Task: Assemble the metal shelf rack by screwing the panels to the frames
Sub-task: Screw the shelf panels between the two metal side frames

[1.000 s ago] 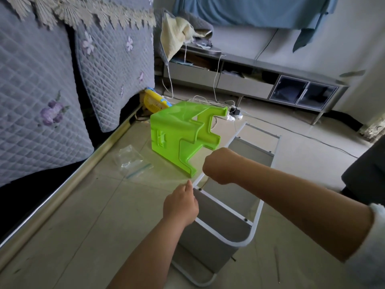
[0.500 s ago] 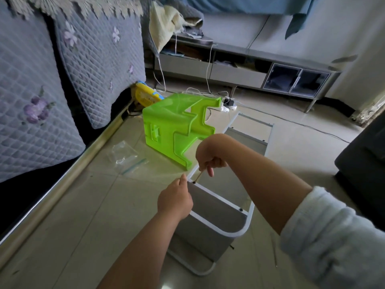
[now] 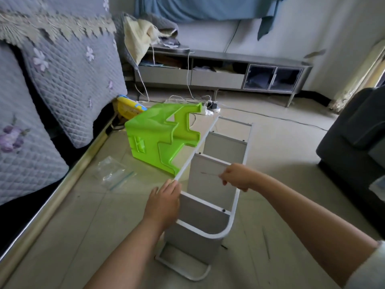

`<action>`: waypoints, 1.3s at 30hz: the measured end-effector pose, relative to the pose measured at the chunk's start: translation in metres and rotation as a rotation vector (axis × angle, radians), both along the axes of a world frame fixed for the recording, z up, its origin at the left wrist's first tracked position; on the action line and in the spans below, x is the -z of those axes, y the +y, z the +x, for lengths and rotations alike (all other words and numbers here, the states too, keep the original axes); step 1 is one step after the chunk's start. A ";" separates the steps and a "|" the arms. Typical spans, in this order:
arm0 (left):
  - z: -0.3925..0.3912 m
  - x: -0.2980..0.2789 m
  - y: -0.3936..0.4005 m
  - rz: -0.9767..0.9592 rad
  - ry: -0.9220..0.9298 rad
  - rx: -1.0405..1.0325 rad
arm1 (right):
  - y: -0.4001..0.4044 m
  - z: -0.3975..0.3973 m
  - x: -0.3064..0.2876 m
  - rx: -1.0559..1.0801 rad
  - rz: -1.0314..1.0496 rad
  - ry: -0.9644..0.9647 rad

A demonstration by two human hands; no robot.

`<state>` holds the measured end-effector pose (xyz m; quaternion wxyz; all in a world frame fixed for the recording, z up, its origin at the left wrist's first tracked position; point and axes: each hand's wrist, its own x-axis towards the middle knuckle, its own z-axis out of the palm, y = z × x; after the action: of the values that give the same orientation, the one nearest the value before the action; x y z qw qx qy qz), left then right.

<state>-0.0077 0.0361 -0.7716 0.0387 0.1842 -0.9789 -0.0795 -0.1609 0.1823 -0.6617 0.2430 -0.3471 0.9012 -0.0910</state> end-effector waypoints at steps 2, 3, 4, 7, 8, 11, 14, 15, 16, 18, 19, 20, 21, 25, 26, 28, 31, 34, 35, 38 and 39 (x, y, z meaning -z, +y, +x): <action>-0.001 -0.007 0.003 -0.074 -0.037 0.067 | 0.027 -0.004 0.011 0.001 0.008 0.073; -0.003 -0.012 0.005 -0.075 -0.032 0.107 | 0.038 -0.005 0.018 0.004 0.002 0.098; -0.006 -0.012 0.006 -0.051 -0.036 0.140 | 0.050 -0.005 0.025 0.014 -0.014 0.115; -0.007 -0.012 0.011 -0.103 -0.077 0.166 | 0.074 -0.005 0.043 0.028 -0.054 0.167; -0.008 -0.012 0.013 -0.093 -0.043 0.165 | 0.079 -0.006 0.047 0.038 -0.082 0.184; -0.008 -0.012 0.012 -0.056 -0.122 0.184 | 0.087 -0.015 0.047 0.107 -0.166 0.233; -0.010 -0.025 0.016 0.006 -0.061 0.139 | 0.085 -0.031 0.039 0.172 -0.228 0.233; -0.014 -0.027 0.015 0.024 -0.012 0.121 | 0.084 -0.037 0.037 0.186 -0.256 0.243; -0.023 -0.027 0.014 0.036 0.036 0.105 | 0.084 -0.043 0.038 0.195 -0.283 0.258; -0.044 -0.027 0.007 0.023 0.047 0.038 | 0.084 -0.053 0.040 0.197 -0.354 0.296; -0.056 -0.029 0.002 0.018 0.003 -0.012 | 0.084 -0.058 0.040 0.215 -0.420 0.302; -0.069 -0.032 -0.001 0.027 -0.030 -0.057 | 0.084 -0.063 0.039 0.251 -0.500 0.300; -0.081 -0.035 -0.002 0.053 -0.039 -0.092 | 0.084 -0.068 0.038 0.290 -0.575 0.298; -0.112 -0.031 -0.007 0.038 -0.023 -0.112 | 0.077 -0.086 0.038 0.425 -0.762 0.206; -0.115 -0.026 -0.008 0.028 -0.031 -0.118 | 0.074 -0.089 0.038 0.431 -0.777 0.182; -0.116 -0.016 -0.009 0.043 -0.058 -0.132 | 0.065 -0.094 0.034 0.398 -0.762 0.183; -0.114 -0.007 -0.009 0.020 -0.062 -0.129 | 0.051 -0.097 0.028 0.348 -0.728 0.224; -0.112 -0.005 -0.010 -0.009 -0.060 -0.118 | 0.044 -0.098 0.024 0.353 -0.730 0.227; -0.111 -0.005 -0.010 -0.011 -0.067 -0.116 | 0.044 -0.096 0.023 0.345 -0.730 0.226; -0.104 -0.004 -0.008 -0.018 -0.084 -0.120 | 0.045 -0.090 0.023 0.313 -0.712 0.225; -0.102 -0.004 -0.008 -0.019 -0.084 -0.117 | 0.045 -0.087 0.023 0.313 -0.709 0.225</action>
<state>-0.1098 0.0283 -0.7680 0.0041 0.2437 -0.9680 -0.0601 -0.2483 0.2276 -0.6847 -0.0088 -0.2759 0.8768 -0.3937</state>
